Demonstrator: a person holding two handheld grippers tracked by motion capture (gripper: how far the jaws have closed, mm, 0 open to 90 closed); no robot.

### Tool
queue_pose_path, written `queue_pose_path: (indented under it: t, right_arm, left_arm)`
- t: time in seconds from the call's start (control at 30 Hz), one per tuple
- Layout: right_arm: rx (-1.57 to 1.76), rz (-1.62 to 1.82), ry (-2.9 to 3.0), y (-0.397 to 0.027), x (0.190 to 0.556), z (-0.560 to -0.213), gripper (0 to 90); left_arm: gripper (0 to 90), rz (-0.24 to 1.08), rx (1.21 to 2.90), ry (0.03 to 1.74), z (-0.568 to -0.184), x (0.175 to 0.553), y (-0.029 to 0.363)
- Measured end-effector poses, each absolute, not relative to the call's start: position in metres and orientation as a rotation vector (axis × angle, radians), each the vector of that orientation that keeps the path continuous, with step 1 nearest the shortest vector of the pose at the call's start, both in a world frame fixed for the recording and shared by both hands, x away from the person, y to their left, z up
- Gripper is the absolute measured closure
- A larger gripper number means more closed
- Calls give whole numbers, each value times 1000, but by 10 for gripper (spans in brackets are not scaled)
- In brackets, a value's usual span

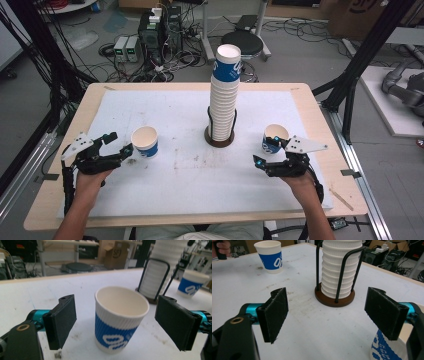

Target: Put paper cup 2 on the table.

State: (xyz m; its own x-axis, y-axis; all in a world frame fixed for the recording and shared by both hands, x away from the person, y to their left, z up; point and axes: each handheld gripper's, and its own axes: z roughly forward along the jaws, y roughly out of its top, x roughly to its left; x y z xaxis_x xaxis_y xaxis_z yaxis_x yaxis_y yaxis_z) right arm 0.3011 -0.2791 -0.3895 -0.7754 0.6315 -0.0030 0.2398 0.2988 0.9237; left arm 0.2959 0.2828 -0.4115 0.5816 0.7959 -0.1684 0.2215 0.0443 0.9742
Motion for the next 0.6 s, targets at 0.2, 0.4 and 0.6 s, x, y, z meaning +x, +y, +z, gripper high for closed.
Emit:
queue_pose_path:
  t: [0.2,0.4,0.6]
  right_arm:
    - [820,1454,2171,-286,300,-386,195]
    - [848,1429,2128,-295,298,-381,195]
    - [884,1411,2100,-302,297,-380,195]
  left_arm:
    - [171,511,1441,815,-398,297,271]
    - [171,501,1454,737,-387,304,254]
    - [172,495,1480,698,-382,309,237]
